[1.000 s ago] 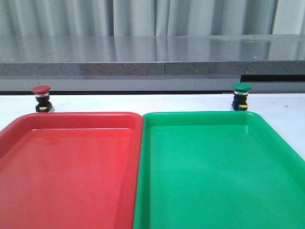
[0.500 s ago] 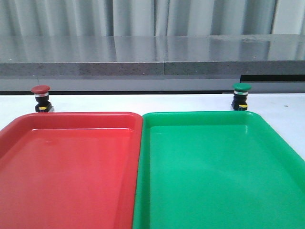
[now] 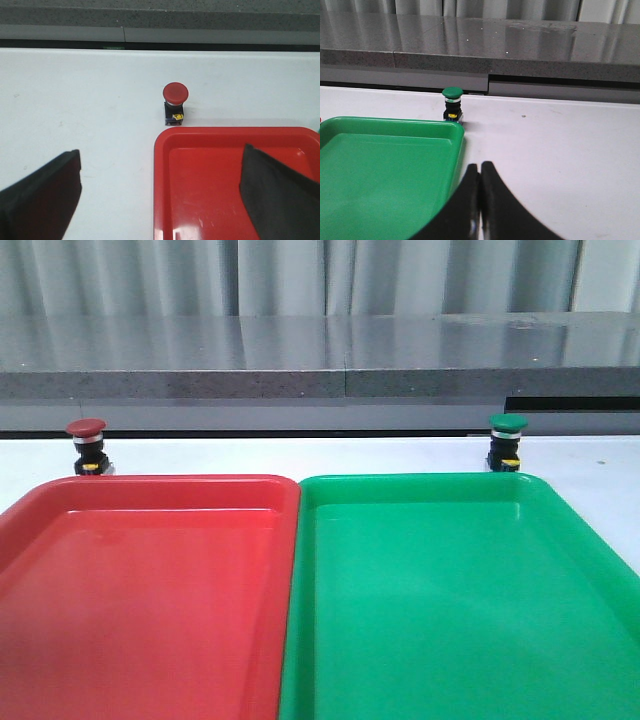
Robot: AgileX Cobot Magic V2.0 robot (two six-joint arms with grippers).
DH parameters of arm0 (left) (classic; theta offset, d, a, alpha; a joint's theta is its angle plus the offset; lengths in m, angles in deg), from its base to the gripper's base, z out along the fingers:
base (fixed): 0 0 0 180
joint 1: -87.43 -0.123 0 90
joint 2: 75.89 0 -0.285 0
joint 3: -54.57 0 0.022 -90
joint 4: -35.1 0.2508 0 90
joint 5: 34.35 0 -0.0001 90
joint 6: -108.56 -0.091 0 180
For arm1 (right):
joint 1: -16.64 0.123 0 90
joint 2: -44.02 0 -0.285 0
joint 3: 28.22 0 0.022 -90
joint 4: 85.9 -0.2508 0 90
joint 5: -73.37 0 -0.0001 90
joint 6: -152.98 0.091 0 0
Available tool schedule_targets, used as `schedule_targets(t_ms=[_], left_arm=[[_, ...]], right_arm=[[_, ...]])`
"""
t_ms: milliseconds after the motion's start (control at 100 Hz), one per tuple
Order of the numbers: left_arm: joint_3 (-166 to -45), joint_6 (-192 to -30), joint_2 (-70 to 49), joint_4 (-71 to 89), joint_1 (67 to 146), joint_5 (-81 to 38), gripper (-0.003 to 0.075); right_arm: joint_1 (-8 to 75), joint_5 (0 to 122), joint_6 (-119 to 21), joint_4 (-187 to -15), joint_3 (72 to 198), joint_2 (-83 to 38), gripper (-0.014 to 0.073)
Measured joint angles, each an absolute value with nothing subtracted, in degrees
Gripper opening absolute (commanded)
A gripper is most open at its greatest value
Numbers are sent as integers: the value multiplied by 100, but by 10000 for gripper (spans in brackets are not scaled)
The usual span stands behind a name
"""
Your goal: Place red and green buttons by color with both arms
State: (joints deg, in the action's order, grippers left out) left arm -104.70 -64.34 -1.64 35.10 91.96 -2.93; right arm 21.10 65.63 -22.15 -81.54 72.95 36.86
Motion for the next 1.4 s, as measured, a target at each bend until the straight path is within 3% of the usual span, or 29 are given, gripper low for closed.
schedule_targets(t_ms=[280, 630, 1400], left_arm=[[-11794, -6487, 1867, 3545, 9196, -411, 608], [-12805, -6626, 3483, 3580, 9500, -435, 608], [-13072, -6632, 4613, 3588, 9508, -1210, 608]], right_arm=[[2110, 6563, -2215, -8154, 7295, 3686, -67], [2110, 6563, -2215, -8154, 7295, 3686, -67], [2110, 6563, -2215, -8154, 7295, 3686, -67]])
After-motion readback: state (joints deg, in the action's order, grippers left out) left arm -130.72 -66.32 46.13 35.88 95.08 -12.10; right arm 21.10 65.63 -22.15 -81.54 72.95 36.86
